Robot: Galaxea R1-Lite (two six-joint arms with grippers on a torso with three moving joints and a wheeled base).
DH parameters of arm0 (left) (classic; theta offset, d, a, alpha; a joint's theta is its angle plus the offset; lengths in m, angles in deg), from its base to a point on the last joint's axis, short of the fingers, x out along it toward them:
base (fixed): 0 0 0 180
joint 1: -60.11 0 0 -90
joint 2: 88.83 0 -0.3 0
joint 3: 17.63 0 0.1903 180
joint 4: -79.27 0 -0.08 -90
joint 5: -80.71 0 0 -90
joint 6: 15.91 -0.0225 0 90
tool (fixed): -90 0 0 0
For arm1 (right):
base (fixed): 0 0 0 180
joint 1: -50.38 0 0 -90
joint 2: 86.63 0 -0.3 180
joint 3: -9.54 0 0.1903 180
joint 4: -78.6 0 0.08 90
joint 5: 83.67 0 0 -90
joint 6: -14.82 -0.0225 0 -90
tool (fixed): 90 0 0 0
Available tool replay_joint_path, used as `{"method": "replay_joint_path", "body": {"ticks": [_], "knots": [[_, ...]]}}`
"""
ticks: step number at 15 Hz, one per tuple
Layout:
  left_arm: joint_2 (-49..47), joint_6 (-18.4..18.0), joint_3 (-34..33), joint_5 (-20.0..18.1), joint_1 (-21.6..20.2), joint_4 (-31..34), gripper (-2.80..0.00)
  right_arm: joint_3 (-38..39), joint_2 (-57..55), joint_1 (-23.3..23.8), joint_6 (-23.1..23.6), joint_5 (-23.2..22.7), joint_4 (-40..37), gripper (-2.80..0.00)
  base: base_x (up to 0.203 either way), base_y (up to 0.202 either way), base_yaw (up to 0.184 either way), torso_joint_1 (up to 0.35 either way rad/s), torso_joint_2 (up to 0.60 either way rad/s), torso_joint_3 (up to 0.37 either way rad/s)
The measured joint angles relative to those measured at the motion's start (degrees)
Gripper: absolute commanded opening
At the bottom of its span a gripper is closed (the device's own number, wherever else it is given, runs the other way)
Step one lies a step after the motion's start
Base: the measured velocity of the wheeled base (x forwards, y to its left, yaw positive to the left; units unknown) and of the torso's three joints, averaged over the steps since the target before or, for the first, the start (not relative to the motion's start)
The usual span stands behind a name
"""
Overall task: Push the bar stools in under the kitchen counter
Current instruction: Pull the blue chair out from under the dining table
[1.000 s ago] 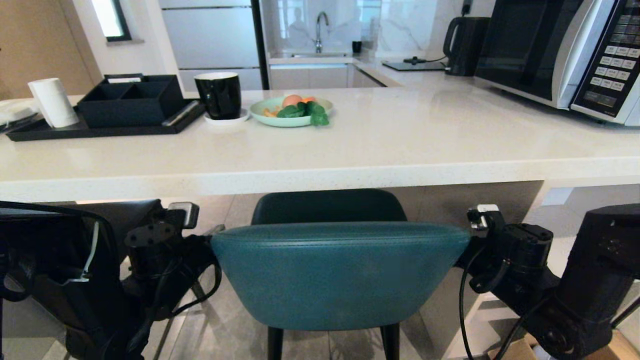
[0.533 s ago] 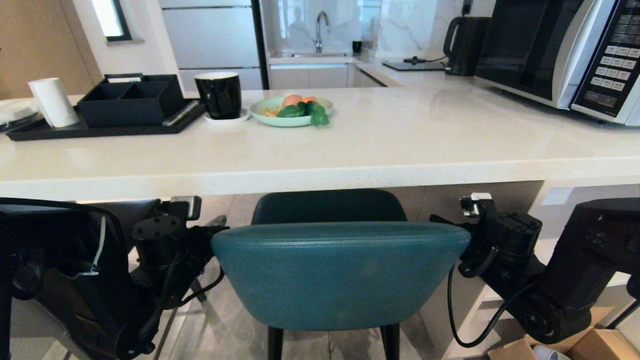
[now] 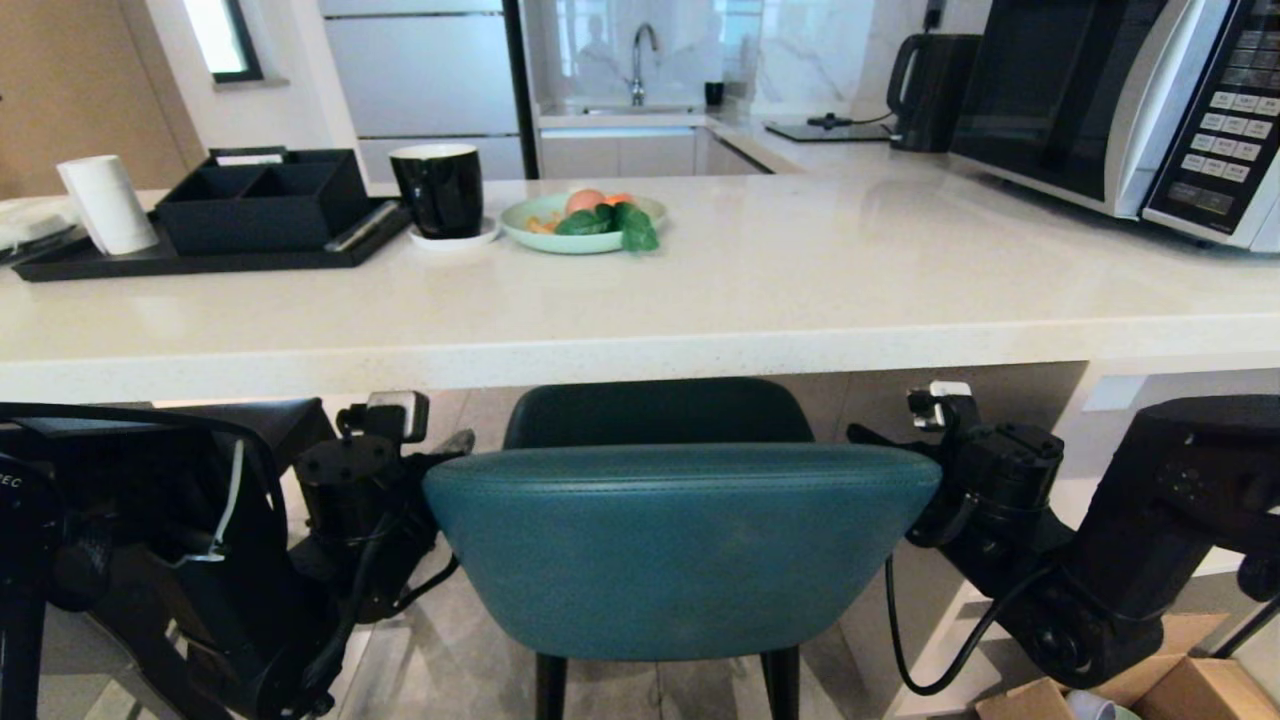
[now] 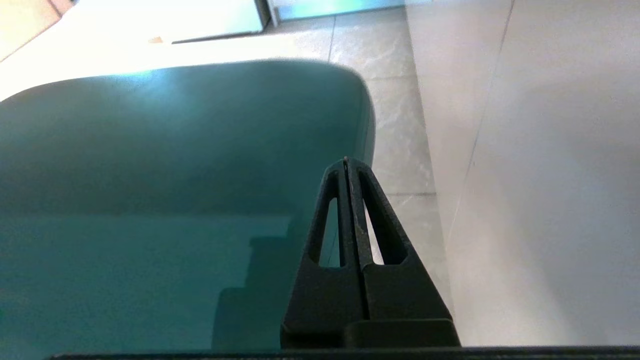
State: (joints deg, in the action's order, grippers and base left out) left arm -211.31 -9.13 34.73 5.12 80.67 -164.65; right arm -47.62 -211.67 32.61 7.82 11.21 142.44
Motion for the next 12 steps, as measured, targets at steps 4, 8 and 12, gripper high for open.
{"method": "replay_joint_path", "body": {"ticks": [4,8,12], "knots": [[0.1,0.0,-3.3,1.0,0.3,-0.3,-2.80,2.2,0.3,-0.1,0.1,0.2,0.0,-2.80,0.000,0.000,0.000,0.000,0.00,0.000],[-0.1,-0.1,-4.1,2.3,0.3,-0.2,-2.80,2.6,0.4,-0.3,0.1,1.1,0.0,-2.80,0.000,0.000,0.000,0.000,0.00,0.000],[-0.5,0.0,-4.1,3.1,1.5,-0.1,-2.80,2.5,0.5,-0.4,0.2,1.1,0.0,-2.80,0.000,0.000,0.000,0.000,0.00,0.000]]}}
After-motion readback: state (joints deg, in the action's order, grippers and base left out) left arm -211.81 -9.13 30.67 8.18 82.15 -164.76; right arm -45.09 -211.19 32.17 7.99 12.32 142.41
